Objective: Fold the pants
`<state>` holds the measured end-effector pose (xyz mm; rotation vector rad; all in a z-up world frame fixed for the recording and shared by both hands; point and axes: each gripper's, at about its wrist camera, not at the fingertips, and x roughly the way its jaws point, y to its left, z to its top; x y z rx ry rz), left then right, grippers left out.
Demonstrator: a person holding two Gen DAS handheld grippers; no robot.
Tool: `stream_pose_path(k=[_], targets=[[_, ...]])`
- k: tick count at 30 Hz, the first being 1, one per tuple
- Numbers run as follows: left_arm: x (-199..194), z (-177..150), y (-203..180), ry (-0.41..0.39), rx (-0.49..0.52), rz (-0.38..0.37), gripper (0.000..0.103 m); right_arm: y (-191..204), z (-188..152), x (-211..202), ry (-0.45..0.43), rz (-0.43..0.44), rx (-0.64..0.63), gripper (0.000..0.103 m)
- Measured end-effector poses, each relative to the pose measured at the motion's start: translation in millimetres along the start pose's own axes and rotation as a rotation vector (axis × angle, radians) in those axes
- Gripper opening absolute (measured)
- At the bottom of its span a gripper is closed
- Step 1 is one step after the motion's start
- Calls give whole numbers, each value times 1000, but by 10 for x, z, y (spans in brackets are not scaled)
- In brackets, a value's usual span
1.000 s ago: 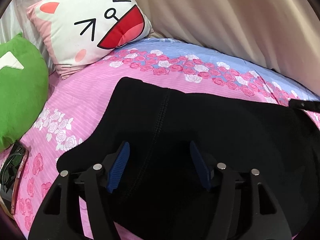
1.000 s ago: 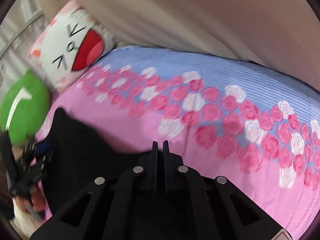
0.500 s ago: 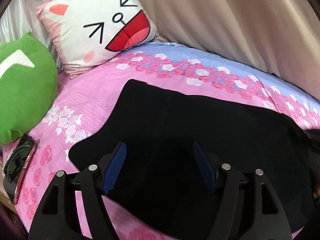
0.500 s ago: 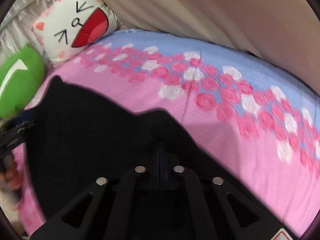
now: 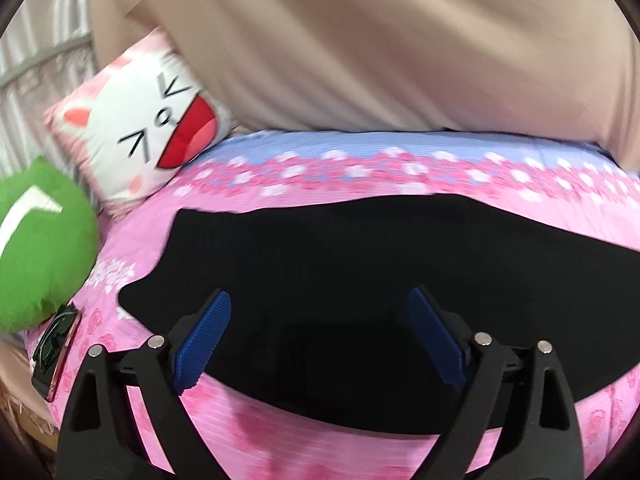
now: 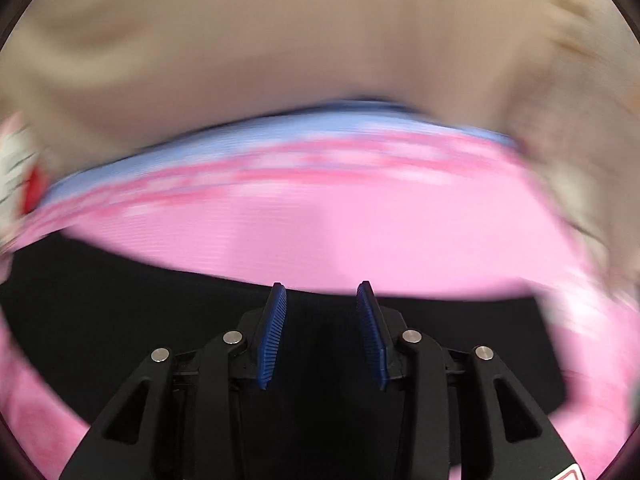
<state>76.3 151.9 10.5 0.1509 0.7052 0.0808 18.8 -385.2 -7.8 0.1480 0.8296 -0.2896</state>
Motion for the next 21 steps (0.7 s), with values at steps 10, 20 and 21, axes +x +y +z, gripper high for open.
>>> stream_pose_path(k=[10, 20, 21], targets=[[-136, -77, -1081, 52, 64, -119, 92, -1184, -100, 357, 84, -60, 38, 31], [-100, -88, -1351, 73, 93, -77, 92, -1401, -28, 389, 34, -5, 60, 6], [-80, -99, -1365, 81, 93, -73, 92, -1439, -26, 307, 23, 5, 85, 9]])
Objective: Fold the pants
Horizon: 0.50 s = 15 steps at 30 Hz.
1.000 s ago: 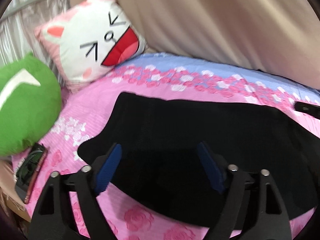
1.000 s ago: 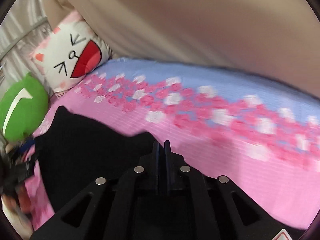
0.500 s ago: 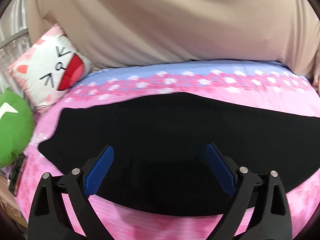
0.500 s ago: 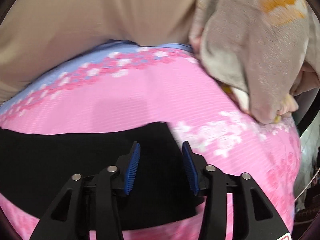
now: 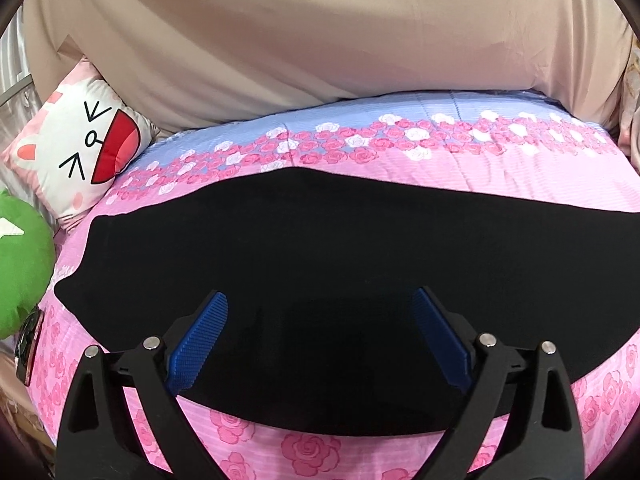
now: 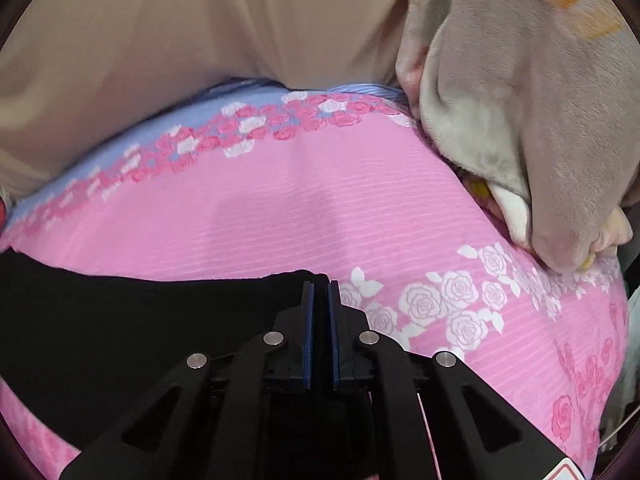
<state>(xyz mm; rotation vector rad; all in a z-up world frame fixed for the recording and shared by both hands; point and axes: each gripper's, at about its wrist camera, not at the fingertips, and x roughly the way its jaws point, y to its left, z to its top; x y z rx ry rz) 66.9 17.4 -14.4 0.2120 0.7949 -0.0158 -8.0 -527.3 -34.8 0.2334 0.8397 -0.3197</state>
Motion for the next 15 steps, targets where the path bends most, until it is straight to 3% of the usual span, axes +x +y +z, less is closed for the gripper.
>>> stream_pose_path(k=[2, 4, 6, 15], targets=[[2, -9, -21, 6, -1, -5, 92, -36, -40, -173, -22, 8, 27, 21], [-17, -24, -53, 2, 6, -10, 92, -43, -120, -300, -24, 20, 36, 39], [-34, -33, -85, -5, 15, -8, 92, -13, -257, -405, -4, 55, 44, 47], [-162, -44, -176, -39, 9, 12, 93, 77, -559, -410, 36, 9, 78, 59]])
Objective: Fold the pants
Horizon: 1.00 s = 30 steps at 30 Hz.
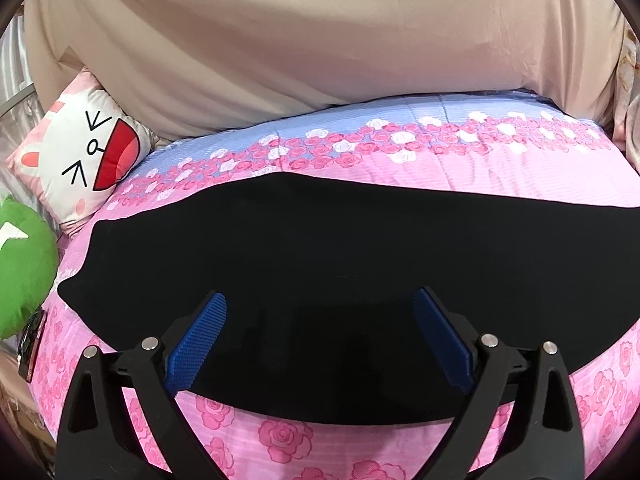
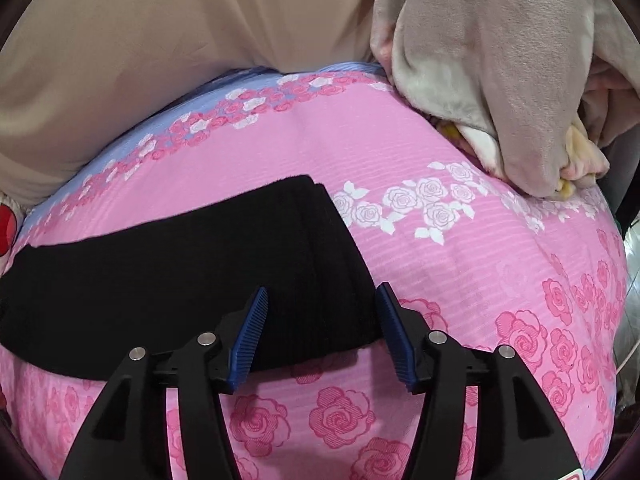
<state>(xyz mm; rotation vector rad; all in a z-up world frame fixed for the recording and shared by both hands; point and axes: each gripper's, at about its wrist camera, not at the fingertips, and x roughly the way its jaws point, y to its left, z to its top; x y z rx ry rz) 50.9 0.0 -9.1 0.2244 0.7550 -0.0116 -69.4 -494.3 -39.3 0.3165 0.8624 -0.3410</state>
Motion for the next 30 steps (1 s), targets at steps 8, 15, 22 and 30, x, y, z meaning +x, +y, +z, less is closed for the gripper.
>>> stream_pose_path(k=[8, 15, 22, 30], targets=[[16, -16, 117, 7, -33, 25, 94, -44, -8, 8, -9, 12, 102, 70], [38, -61, 183, 11, -29, 35, 95, -79, -27, 45, 15, -9, 163, 72], [79, -92, 253, 17, -44, 27, 95, -42, -34, 73, 18, -2, 169, 64], [134, -126, 290, 28, -44, 24, 95, -87, -30, 81, 10, 46, 204, 62]])
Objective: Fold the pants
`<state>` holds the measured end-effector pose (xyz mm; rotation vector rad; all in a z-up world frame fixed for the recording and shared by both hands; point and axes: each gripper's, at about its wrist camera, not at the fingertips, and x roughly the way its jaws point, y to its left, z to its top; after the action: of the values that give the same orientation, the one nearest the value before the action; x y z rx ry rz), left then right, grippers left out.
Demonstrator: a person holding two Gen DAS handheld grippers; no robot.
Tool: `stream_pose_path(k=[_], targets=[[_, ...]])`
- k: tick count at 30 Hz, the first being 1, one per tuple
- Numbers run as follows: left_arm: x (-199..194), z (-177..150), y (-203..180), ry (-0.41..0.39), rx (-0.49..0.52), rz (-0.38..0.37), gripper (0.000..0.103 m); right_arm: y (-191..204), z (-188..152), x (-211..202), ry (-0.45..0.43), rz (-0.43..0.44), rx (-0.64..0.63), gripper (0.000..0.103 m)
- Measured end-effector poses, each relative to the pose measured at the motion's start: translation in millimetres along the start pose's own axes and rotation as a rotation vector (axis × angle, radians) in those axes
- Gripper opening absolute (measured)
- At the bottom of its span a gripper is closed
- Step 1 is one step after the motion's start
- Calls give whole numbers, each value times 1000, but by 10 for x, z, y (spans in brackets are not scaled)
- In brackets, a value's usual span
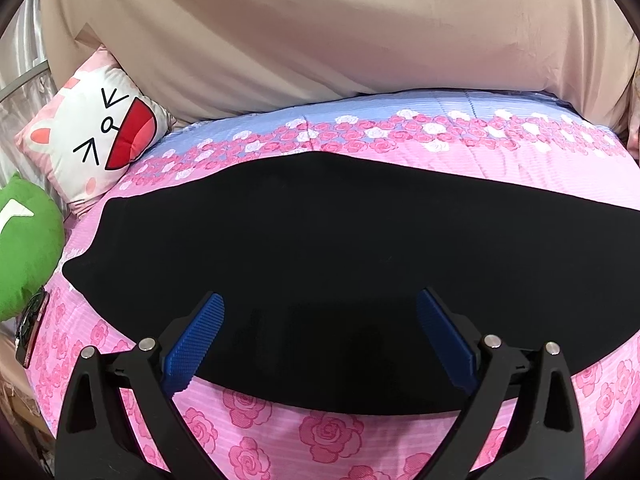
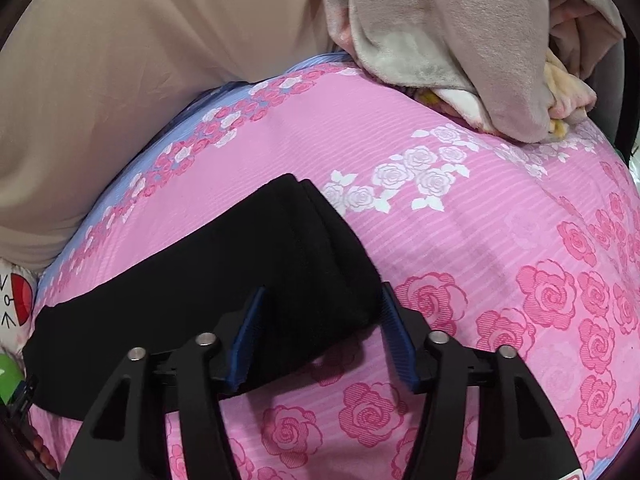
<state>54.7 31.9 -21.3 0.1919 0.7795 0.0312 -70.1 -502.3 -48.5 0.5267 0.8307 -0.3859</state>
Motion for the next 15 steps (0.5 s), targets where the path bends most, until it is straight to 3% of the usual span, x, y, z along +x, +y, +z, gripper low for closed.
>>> stream_pose_path(k=[3, 15], targets=[[6, -5, 8, 2, -2, -2, 95, 60, 3, 24, 1, -14, -18, 67], [-44, -24, -24, -4, 6, -2, 95, 43, -3, 6, -3, 20, -14, 67]])
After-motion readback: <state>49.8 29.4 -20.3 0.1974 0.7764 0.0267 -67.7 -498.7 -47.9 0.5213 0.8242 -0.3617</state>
